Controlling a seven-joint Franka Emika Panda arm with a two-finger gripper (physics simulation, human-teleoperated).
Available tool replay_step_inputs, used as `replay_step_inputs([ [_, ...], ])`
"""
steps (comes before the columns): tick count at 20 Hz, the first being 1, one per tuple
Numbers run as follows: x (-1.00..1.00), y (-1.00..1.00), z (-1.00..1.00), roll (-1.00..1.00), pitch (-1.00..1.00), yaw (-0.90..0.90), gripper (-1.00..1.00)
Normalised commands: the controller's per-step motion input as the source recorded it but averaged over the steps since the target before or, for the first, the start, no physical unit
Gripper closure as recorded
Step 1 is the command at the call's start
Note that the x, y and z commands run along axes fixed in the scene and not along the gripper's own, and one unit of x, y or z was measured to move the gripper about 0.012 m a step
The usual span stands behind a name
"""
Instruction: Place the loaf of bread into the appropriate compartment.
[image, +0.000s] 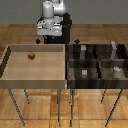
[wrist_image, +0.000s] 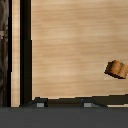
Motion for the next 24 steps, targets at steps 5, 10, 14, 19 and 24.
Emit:
replay_step_inputs([
  [5, 0.00, -0.20, 0.00, 0.00, 0.00, 0.00, -1.00],
  [10, 0.00, -0.80, 0.00, 0.00, 0.00, 0.00, -1.00],
  [14, 0.00, -1.00, 0.00, 0.00, 0.00, 0.00, -1.00],
  [19, 0.00, -1.00, 0.00, 0.00, 0.00, 0.00, -1.00],
  [24, 0.80, -0.20, 0.00, 0.00, 0.00, 0.00, -1.00],
])
